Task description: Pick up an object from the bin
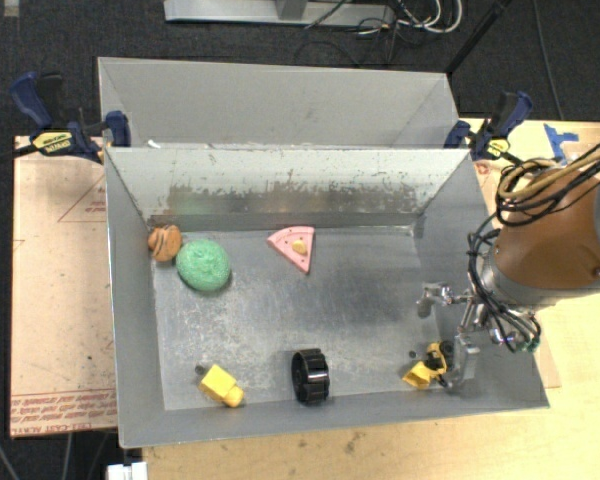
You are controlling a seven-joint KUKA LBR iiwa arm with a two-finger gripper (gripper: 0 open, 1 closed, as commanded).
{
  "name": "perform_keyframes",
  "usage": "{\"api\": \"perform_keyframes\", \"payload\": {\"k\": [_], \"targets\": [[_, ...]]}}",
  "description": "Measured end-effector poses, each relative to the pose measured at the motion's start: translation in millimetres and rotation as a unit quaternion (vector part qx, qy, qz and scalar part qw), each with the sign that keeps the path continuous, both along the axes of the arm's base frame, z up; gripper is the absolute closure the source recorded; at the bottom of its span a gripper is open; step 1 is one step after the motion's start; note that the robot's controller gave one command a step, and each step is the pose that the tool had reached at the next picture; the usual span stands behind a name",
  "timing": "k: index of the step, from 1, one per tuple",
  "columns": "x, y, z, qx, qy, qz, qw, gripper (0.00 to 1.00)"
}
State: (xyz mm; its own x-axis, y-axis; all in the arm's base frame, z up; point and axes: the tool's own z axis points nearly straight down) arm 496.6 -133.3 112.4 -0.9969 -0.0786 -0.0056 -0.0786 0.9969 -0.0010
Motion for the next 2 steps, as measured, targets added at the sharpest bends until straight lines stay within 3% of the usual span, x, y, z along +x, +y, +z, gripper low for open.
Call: {"api": "perform_keyframes", "payload": {"k": [1, 2], "targets": [[4.2, -3.9, -34.0, 0.001, 0.0032, 0.076, 0.9971, 0.0], [-6.1, 46.1, -42.7, 0.001, 0.0026, -0.111, 0.9938, 1.0]]}}
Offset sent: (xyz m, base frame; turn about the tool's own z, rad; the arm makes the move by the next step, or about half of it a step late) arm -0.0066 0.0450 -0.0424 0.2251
